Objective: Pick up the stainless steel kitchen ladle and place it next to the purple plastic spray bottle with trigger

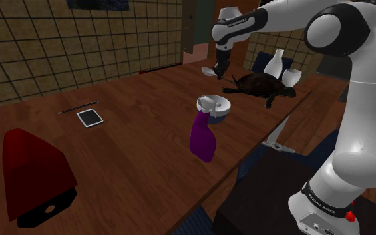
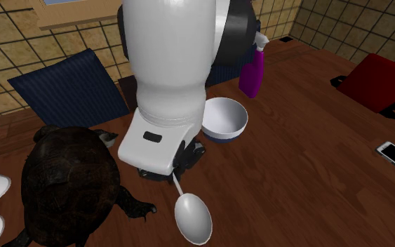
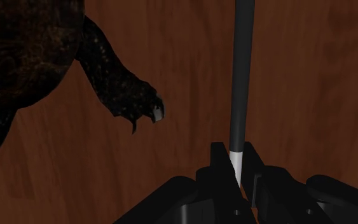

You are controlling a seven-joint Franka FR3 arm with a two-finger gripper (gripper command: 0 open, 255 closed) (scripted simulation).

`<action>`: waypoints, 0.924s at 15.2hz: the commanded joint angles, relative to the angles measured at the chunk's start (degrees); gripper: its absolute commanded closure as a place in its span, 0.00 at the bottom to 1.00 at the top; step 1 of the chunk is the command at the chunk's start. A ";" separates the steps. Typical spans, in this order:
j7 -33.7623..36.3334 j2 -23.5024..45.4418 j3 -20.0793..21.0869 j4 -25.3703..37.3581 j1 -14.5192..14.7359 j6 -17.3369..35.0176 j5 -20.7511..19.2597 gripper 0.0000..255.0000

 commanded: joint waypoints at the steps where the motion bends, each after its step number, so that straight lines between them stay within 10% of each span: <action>1: -0.14 -0.15 -0.03 1.37 -0.05 -1.52 0.00 1.00; 14: -0.83 -0.51 -0.16 10.88 -0.27 -11.35 0.09 1.00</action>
